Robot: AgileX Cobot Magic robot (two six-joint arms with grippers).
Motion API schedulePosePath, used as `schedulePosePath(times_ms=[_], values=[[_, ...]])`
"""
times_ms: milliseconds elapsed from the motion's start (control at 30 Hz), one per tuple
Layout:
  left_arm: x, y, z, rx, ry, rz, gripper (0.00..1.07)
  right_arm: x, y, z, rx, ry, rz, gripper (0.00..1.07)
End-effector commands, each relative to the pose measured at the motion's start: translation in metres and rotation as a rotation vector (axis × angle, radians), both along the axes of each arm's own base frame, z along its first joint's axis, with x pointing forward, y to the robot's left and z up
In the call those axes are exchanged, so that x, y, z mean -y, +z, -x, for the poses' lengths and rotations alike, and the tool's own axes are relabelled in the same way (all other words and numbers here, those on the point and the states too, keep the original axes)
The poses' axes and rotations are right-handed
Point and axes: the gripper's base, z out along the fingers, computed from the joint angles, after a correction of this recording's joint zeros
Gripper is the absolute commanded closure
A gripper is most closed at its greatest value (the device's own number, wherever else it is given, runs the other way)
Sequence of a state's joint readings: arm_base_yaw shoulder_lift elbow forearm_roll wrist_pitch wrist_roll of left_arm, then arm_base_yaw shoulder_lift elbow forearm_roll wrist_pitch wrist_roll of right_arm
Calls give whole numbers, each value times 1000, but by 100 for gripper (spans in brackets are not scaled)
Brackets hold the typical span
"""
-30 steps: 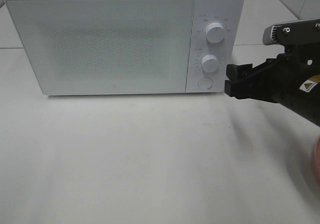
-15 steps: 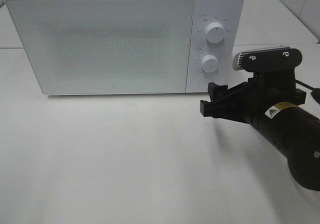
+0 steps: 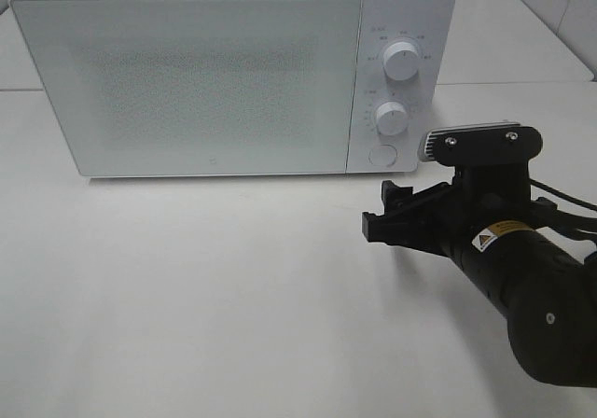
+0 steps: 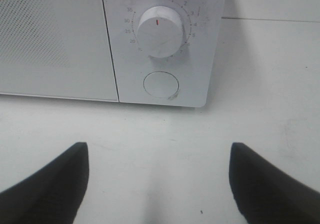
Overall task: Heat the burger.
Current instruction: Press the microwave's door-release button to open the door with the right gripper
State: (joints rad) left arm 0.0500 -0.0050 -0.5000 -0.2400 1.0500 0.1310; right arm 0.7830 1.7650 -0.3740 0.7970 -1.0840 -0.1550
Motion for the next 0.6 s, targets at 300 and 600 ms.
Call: schedulePosePath(times_ms=[300, 600], values=[[0, 1, 0, 19, 5, 3, 7, 0, 2, 0, -21, -187, -468, 40], [0, 1, 0, 19, 5, 3, 7, 0, 2, 0, -71, -411, -1024, 72]])
